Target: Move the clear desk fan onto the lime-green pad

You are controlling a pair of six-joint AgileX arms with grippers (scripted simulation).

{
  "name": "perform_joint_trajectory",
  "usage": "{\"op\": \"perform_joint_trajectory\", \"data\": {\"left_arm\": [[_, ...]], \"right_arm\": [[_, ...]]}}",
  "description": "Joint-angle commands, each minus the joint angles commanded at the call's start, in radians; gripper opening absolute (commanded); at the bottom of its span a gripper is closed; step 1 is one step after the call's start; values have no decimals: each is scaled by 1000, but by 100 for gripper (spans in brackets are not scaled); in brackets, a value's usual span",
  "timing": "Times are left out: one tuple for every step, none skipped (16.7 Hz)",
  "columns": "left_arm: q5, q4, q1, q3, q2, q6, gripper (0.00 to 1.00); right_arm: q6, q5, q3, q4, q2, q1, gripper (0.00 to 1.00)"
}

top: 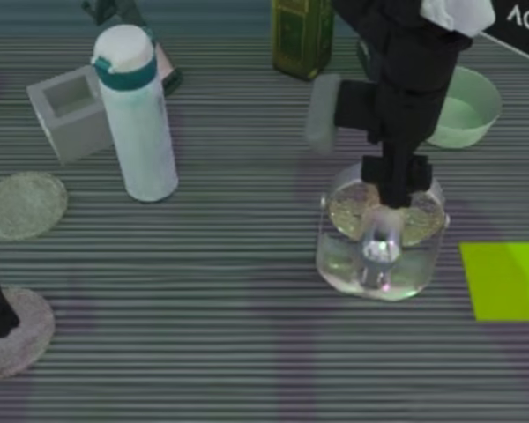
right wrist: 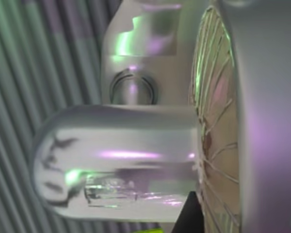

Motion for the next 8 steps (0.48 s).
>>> {"op": "perform_joint_trajectory", "data": {"left_arm": [[0, 0, 0, 0, 0, 0, 100], [0, 0, 0, 0, 0, 0, 100], [0, 0, 0, 0, 0, 0, 100], [0, 0, 0, 0, 0, 0, 100], [0, 0, 0, 0, 0, 0, 100], [0, 0, 0, 0, 0, 0, 100], [0, 0, 0, 0, 0, 0, 100], [0, 0, 0, 0, 0, 0, 100]], "right_arm": [[0, 0, 0, 0, 0, 0, 17], [0, 0, 0, 0, 0, 0, 10], [0, 0, 0, 0, 0, 0, 2], [0, 0, 0, 0, 0, 0, 0], [0, 0, 0, 0, 0, 0, 0], [0, 0, 0, 0, 0, 0, 0], [0, 0, 0, 0, 0, 0, 0], [0, 0, 0, 0, 0, 0, 0]]}}
